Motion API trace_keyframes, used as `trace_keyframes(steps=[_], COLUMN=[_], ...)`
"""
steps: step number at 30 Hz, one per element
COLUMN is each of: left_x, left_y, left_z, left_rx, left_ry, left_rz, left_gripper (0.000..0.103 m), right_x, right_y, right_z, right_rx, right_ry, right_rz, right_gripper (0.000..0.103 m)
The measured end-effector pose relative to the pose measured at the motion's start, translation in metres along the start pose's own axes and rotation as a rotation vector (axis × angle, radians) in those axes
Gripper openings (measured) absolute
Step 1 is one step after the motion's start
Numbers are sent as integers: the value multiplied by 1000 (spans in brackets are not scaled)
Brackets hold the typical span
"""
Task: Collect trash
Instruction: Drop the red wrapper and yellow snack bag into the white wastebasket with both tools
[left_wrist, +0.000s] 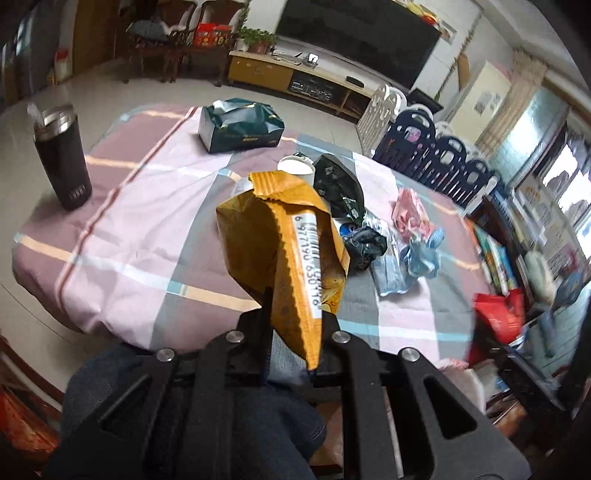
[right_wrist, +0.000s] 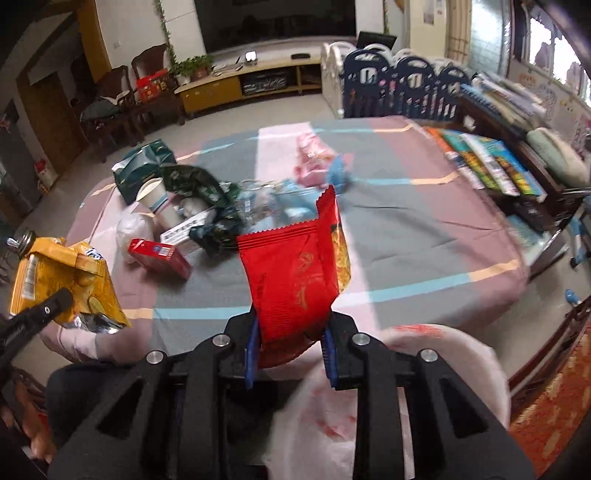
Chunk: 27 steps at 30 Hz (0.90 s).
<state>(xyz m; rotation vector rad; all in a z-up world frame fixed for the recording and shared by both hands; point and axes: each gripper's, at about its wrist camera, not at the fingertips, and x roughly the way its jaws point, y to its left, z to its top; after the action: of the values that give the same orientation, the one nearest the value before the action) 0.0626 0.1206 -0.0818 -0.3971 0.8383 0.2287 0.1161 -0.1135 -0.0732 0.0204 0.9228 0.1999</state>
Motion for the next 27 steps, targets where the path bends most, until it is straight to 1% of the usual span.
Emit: trace_keyframes(steps=[3, 6, 7, 12, 14, 16, 17, 18, 19, 20, 21, 22, 24, 26, 27], left_x=[-13, -25, -29, -41, -44, -47, -49, -50, -51, -52, -53, -53, -52, -51, -49], left_y=[-27, -57, -70, -119, -133, -145, -150, -153, -156, -159, -162, -165, -170, -174, -176], left_z=[-7, -16, -20, -42, -49, -56, -59, -60, -62, -65, -66, -68, -72, -75, -77], left_rx=[75, 158, 190, 322, 359, 392, 406, 414, 423, 430, 439, 445, 456, 467, 471], left_ry=[-9, -21, -22, -2, 2, 1, 0, 1, 2, 0, 1, 4, 9, 17, 29], left_rz=[4, -15, -31, -122, -148, -157, -163, -167, -169, -170, -170, -172, -178, -190, -205], left_gripper=[15, 15, 15, 15, 15, 15, 15, 15, 15, 15, 15, 15, 15, 15, 15], right_x=[-24, -36, -39, -43, -44, -37, -32, -28, -25, -24, -26, -31, -42, -59, -71], right_y=[-27, -55, -65, -97, -108, -117, -120, -124, -126, -129, -130, -132, -137, -146, -151], right_z=[-14, -32, -40, -72, -84, -97, -100, -103, -106, -107, -107, -104, -99, -92, -88], right_rx=[3, 20, 30, 75, 88, 112, 131, 152, 171, 186, 191, 192, 198, 224, 242], right_ry=[1, 44, 64, 146, 177, 233, 259, 281, 300, 312, 305, 281, 226, 139, 79], right_rz=[-56, -103, -119, -151, -150, -129, -117, -103, -87, -73, -76, -93, -126, -157, -180], right_gripper=[28, 28, 28, 29, 29, 36, 37, 42, 51, 56, 64, 69, 71, 71, 71])
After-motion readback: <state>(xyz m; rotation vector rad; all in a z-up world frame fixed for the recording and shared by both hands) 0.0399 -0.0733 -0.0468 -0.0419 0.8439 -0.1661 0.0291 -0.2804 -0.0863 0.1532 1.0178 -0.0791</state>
